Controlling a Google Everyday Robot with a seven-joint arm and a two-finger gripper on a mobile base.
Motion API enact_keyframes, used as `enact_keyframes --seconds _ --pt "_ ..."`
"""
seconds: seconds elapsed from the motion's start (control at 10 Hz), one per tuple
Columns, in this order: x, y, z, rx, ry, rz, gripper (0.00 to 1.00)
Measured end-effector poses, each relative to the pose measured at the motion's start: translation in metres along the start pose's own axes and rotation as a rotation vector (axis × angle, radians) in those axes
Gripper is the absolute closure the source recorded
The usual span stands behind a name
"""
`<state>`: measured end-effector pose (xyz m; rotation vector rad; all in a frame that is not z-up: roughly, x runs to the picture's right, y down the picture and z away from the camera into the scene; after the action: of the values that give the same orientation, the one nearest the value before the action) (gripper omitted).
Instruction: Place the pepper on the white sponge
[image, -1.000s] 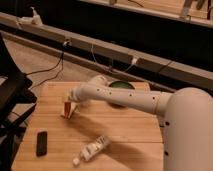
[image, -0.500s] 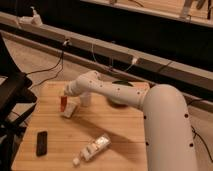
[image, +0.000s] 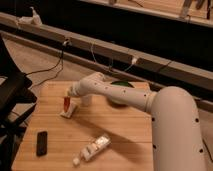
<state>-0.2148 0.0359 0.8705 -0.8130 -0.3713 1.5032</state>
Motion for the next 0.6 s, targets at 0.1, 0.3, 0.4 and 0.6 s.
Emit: enact_keyframes --seconds 0.1,0.3,0.4,0.6 --pt "0.000 0.004 0.002 -0.002 -0.004 0.005 0.46" --pt "-0.001 0.016 0.017 -0.007 -0.007 0.002 0.48" --pt "-0.001 0.016 0.018 -0.009 -0.009 0.005 0.57" --pt "0.000 0.010 0.014 -0.009 -0.020 0.009 0.69"
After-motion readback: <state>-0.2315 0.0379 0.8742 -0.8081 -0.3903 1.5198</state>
